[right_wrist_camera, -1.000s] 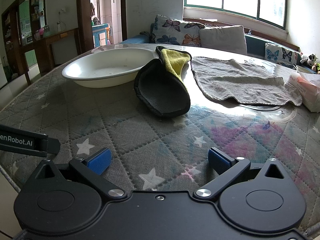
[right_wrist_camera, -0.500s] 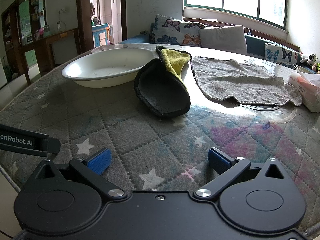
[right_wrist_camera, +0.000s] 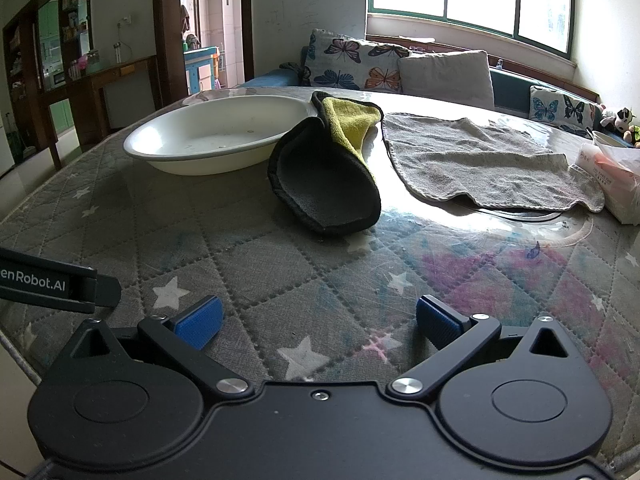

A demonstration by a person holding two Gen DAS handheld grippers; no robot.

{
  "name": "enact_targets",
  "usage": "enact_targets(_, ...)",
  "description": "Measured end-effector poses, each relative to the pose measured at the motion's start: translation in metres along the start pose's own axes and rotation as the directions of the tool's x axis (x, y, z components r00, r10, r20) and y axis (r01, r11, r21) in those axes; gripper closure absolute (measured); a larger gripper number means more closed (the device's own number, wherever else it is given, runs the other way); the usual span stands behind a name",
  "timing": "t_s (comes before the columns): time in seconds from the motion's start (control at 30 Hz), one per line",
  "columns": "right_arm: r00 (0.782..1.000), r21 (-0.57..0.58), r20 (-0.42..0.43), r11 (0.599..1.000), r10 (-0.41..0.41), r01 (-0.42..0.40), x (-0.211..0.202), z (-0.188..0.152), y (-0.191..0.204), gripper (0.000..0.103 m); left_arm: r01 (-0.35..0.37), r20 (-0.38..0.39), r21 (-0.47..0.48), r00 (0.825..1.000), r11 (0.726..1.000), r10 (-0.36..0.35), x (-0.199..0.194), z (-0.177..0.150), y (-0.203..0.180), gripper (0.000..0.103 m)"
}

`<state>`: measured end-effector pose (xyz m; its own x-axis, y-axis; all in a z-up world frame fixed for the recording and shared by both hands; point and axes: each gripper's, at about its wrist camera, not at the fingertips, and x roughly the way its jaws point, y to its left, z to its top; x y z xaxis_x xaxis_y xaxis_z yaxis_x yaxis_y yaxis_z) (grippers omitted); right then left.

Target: Clean bowl

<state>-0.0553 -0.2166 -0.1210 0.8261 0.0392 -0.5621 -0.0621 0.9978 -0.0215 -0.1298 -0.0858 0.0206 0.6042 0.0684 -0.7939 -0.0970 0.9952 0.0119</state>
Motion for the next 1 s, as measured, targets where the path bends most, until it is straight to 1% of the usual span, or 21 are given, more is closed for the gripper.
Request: enact_targets(1.0, 1.000, -0.001, -0.015, 1.000, -0.007, 0.007, 0.0011, 0.0024, 0.0015, 0.000, -0.002, -0.007, 0.001, 1.000, 1.000, 0.002, -0.0008, 0.0019, -0.0012, 0.000)
